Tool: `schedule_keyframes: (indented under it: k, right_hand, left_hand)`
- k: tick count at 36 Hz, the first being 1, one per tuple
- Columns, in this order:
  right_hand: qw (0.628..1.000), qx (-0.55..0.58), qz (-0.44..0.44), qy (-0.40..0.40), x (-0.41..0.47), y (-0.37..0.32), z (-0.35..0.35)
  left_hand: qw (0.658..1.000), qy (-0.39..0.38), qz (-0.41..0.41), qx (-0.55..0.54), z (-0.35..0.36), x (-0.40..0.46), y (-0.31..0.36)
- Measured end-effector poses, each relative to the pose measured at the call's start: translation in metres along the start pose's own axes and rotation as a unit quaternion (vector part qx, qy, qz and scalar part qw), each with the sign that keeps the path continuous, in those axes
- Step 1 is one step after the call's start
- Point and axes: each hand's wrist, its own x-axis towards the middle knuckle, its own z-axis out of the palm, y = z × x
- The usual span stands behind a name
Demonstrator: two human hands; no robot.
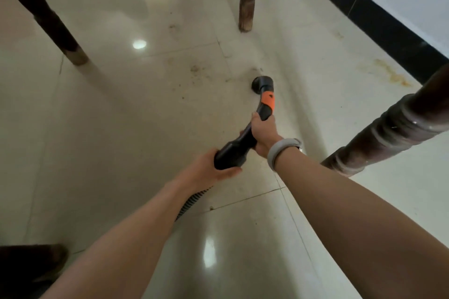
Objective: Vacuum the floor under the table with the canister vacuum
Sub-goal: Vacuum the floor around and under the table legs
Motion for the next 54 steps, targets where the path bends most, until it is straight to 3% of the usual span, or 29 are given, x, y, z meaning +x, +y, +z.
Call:
schedule_keyframes:
  k: [6, 12, 24, 30, 41, 48, 54]
  right_hand:
    - [0.998, 0.044, -0.011, 0.046, 0.013, 0.001, -0.04]
    - [0.997, 0.055, 0.003, 0.048, 0.019, -0.013, -0.033]
    - [0.987, -0.13, -0.05, -0.086, 0.003, -0.007, 0.047]
    - [0.969, -0.185, -0.056, -0.155, -0.033, 0.026, 0.081]
    - [0.947, -0.201, -0.054, -0.246, -0.071, 0.055, 0.115]
    - [0.952, -0.193, -0.054, -0.231, -0.071, 0.052, 0.121]
    - [0.981, -0.129, -0.034, -0.138, -0.043, 0.035, 0.089]
  left_hand:
    - [0.999, -0.042, 0.015, 0.029, 0.021, 0.019, 0.013]
    - [0.999, -0.015, 0.028, 0.029, 0.015, 0.03, 0.023]
    - [0.99, 0.076, 0.007, -0.117, 0.007, -0.015, -0.011]
    - [0.973, 0.153, -0.117, -0.131, 0.009, -0.054, -0.05]
    - [0.965, 0.203, -0.128, -0.107, 0.002, -0.105, -0.07]
    - [0.97, 0.189, -0.121, -0.089, -0.01, -0.107, -0.068]
    - [0.985, 0.129, -0.06, -0.093, -0.018, -0.076, -0.045]
